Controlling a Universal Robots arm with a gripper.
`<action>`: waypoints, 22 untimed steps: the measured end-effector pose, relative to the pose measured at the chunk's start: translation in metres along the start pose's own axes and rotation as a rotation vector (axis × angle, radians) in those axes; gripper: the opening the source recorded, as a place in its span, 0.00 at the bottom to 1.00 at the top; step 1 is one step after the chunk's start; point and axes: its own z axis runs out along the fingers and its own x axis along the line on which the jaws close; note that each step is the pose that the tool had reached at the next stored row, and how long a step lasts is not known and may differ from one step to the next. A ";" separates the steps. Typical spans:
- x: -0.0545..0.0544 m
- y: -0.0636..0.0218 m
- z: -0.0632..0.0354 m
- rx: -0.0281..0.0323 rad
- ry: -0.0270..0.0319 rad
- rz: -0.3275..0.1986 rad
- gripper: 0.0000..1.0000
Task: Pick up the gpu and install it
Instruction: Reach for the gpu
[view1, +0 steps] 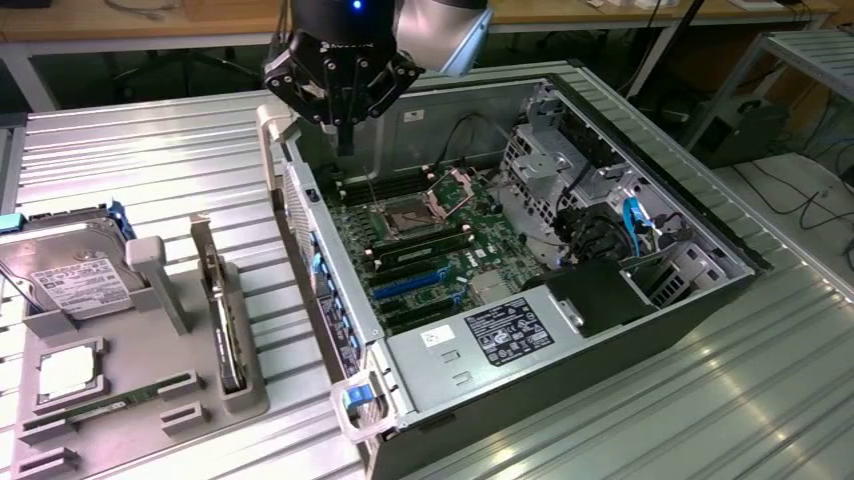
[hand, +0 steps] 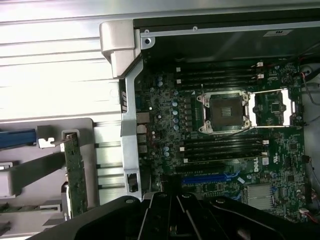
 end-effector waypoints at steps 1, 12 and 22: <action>0.001 -0.0001 0.0000 0.0000 -0.0001 0.000 0.11; 0.014 -0.0011 -0.0003 0.0000 0.0000 0.000 0.11; 0.028 -0.0022 -0.0006 0.0000 0.0000 0.000 0.11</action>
